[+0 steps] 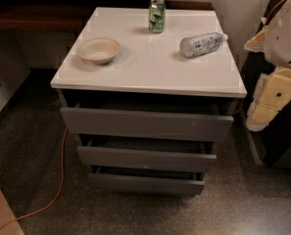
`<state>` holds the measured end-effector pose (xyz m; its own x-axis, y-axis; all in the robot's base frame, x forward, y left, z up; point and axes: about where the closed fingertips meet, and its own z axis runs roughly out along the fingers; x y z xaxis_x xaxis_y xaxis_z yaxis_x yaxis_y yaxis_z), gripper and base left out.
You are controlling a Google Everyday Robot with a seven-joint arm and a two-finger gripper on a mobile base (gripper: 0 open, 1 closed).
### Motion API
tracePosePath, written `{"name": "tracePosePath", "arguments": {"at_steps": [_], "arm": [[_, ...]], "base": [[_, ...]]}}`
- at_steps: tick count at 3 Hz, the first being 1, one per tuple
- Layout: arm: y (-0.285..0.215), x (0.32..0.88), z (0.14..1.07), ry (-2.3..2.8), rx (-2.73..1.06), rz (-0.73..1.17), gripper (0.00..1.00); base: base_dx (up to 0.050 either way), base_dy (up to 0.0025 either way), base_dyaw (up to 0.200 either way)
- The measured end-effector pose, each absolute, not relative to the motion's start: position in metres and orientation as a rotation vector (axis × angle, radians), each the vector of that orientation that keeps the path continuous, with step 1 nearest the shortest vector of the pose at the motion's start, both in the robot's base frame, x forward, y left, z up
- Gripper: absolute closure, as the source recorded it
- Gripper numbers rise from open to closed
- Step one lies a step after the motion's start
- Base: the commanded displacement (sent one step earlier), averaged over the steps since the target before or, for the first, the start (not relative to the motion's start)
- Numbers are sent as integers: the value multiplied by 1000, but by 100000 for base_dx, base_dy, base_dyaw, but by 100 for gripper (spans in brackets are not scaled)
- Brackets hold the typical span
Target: Open middle drawer
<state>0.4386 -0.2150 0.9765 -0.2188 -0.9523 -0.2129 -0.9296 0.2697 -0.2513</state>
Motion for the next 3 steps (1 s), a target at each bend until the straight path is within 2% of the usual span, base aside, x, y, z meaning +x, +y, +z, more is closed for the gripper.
{"name": "tracePosePath", "arguments": {"at_steps": [3], "arm": [[-166, 447, 855, 2064, -1776, 193, 0]], "base": [[0, 0, 0]]}}
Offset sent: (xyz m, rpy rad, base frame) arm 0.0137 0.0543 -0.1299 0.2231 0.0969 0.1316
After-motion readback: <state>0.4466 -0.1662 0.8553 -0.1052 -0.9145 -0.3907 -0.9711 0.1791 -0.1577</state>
